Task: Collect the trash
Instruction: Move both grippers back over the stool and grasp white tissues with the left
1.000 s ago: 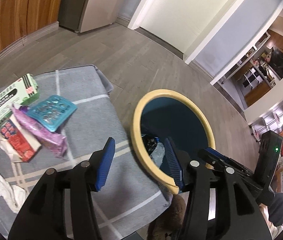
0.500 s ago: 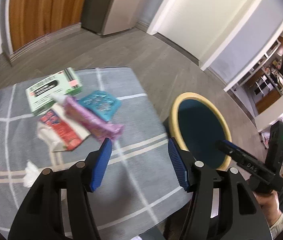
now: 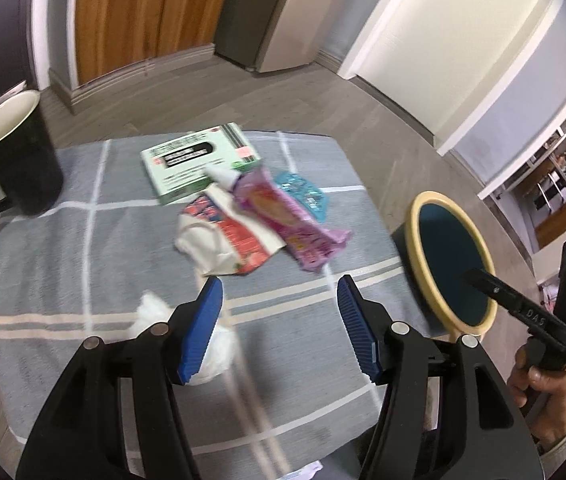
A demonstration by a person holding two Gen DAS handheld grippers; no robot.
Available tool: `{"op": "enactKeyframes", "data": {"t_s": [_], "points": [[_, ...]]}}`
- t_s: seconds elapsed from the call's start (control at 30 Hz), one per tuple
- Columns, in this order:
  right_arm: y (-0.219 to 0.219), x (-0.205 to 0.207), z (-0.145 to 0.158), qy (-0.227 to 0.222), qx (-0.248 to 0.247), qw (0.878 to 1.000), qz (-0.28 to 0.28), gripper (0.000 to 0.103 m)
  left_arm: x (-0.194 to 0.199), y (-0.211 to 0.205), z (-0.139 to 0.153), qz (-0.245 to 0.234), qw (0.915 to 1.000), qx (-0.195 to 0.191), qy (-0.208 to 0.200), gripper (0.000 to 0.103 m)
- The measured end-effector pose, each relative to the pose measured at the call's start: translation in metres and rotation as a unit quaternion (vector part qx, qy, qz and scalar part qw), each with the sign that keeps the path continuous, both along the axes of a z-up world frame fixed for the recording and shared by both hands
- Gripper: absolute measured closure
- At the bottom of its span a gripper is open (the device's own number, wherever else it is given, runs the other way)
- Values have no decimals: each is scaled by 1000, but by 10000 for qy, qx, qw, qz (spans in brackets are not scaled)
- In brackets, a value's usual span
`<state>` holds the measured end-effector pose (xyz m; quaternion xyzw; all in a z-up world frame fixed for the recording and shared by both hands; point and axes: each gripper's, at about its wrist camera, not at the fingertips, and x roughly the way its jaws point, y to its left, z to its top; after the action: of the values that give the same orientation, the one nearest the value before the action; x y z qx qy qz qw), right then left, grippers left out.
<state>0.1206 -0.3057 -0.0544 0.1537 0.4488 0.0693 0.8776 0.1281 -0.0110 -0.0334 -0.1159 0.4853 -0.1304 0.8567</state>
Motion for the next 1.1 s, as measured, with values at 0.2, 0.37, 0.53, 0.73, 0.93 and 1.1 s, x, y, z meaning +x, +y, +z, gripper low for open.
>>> {"op": "enactKeyframes", "data": {"t_s": [0.2, 0.37, 0.53, 0.73, 0.93, 1.1], "points": [[20, 5, 0, 4, -5, 9998, 177, 45, -6, 29, -11, 274, 9994, 179, 130, 44], [38, 8, -2, 21, -15, 9994, 343, 45, -7, 44, -29, 427, 9976, 375, 399, 44], [52, 11, -3, 36, -18, 9989, 460, 45, -7, 42, -50, 312, 9962, 512, 630, 44], [72, 17, -5, 54, -42, 9978, 656, 45, -6, 28, -72, -34, 9935, 735, 865, 47], [98, 26, -8, 43, -181, 9949, 996, 45, -11, 17, -78, -379, 9887, 1169, 863, 89], [113, 37, -6, -22, -214, 9925, 1207, 45, -10, 28, -65, -183, 9907, 1164, 685, 93]]}}
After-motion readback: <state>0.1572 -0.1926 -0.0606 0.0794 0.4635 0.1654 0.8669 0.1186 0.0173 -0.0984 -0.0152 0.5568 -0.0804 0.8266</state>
